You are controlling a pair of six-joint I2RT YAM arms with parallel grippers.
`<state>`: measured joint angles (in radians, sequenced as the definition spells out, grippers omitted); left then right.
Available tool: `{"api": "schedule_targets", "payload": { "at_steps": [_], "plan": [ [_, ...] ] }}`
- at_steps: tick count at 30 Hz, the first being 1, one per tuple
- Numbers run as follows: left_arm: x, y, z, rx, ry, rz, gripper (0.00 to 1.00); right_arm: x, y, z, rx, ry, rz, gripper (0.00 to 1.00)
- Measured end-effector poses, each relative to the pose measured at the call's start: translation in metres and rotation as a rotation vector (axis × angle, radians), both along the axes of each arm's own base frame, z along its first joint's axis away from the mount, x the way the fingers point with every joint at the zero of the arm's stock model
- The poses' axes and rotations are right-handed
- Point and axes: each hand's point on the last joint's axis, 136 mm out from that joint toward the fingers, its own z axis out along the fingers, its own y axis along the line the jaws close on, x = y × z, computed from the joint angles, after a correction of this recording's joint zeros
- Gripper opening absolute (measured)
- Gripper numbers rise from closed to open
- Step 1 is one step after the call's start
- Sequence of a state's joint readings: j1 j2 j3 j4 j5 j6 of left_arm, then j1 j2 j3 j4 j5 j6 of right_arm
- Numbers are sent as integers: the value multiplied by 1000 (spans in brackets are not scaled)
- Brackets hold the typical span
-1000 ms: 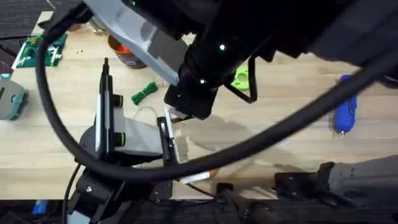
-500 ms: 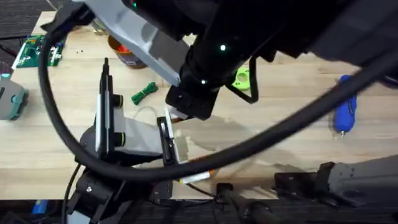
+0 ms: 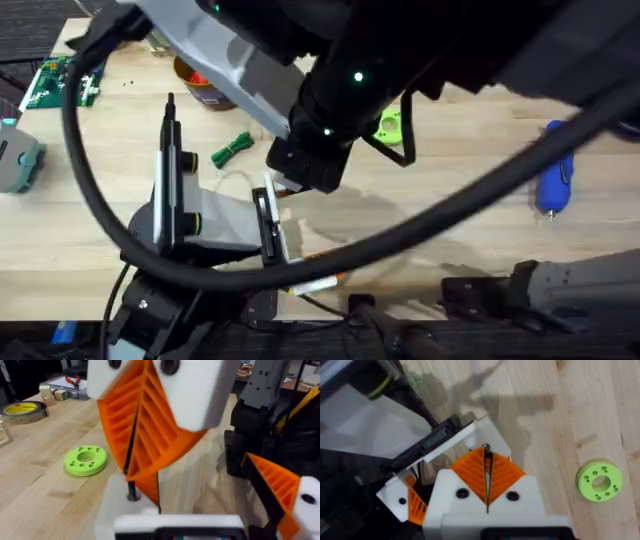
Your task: Pick up the gripper from the table and insert it into the empty holder that is missing its gripper. Then pick up a screw, insert it into the mounting hole, and use the screwdriver to tighten it. Finally, clean up the table by picking up the vegetable and placing it into the bucket.
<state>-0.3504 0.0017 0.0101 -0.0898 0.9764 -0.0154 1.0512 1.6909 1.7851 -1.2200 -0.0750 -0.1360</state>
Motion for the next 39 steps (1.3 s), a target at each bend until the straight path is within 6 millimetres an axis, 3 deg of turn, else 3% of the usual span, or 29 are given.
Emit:
{"api": "schedule_targets", "payload": {
  "at_steps": [39],
  "plan": [
    [0, 0, 0, 0, -1, 0, 993, -1, -4, -1, -17, 2, -2, 6]
  ]
}}
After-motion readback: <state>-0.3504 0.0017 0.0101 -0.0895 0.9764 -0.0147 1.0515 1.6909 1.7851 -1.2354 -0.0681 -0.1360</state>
